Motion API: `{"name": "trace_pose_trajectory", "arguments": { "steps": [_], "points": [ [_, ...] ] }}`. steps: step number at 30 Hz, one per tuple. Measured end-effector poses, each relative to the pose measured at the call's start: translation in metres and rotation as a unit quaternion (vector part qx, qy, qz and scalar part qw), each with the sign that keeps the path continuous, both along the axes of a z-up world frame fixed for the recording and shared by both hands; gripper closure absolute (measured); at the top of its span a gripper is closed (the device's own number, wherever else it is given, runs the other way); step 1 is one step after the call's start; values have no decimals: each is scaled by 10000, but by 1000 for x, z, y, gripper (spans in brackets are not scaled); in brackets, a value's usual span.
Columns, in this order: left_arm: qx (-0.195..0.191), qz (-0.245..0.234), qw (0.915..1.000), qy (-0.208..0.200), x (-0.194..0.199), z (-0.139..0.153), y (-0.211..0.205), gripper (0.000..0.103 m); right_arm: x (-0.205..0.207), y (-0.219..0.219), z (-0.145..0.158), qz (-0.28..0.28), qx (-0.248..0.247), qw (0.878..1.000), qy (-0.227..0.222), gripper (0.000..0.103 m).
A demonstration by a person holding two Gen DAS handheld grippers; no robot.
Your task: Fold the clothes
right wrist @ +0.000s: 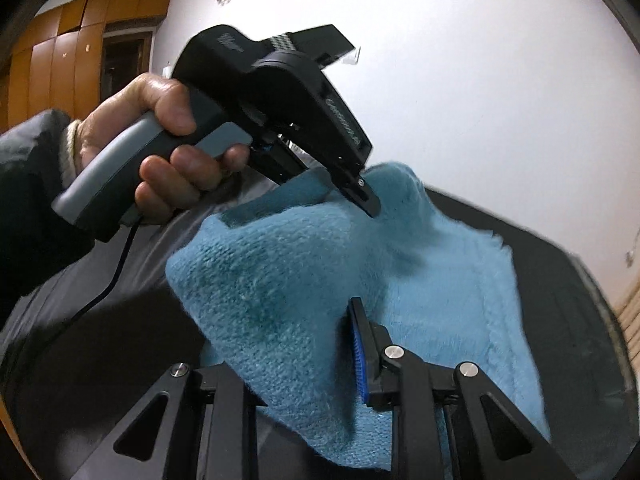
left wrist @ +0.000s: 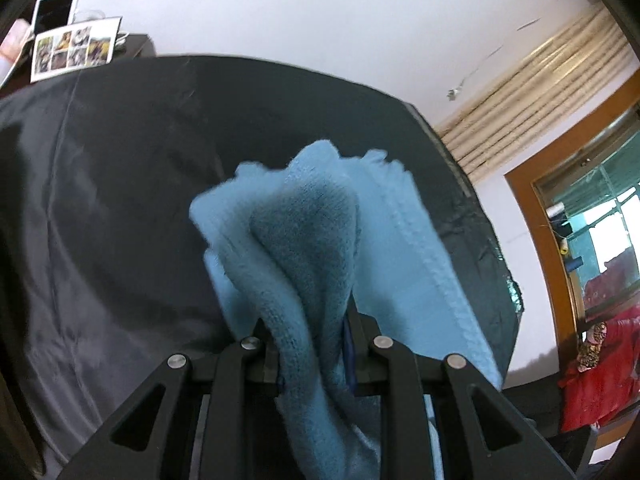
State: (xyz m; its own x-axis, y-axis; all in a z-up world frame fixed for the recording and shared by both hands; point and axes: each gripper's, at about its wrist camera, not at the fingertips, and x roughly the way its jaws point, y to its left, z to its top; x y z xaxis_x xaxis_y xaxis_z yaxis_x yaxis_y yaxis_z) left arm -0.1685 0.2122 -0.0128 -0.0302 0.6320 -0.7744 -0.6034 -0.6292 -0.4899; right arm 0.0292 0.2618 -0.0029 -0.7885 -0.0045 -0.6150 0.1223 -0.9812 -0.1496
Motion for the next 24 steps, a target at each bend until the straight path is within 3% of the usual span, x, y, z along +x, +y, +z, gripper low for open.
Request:
{"name": "trace_pose_trajectory", "arguments": {
  "steps": [4,6,9,12,16,21,24],
  "points": [
    [-161,83,9996,233,1,-11,4,72,-2,3,-3,148,-128,9997,-145,70],
    [-233,109,9989,394,3,-11,5,66,-1,4,3,337,-422,9983,-204,41],
    [-290,199,9982,482,5,-7,1,61,25,14,15,458,-676,9967,2,28],
    [-304,330,9972,596,9,5,-7,60,48,29,20,269,-800,9963,138,28],
    [-513,333,9899,1277,37,38,-9,60,77,76,16,-413,-1011,9937,268,28],
    [-180,-224,9851,1694,85,72,11,56,101,128,10,-1354,-1291,9823,101,25],
    [-111,-559,9852,1618,105,65,25,55,84,146,1,-1457,-1349,9799,-182,25]
  ]
}}
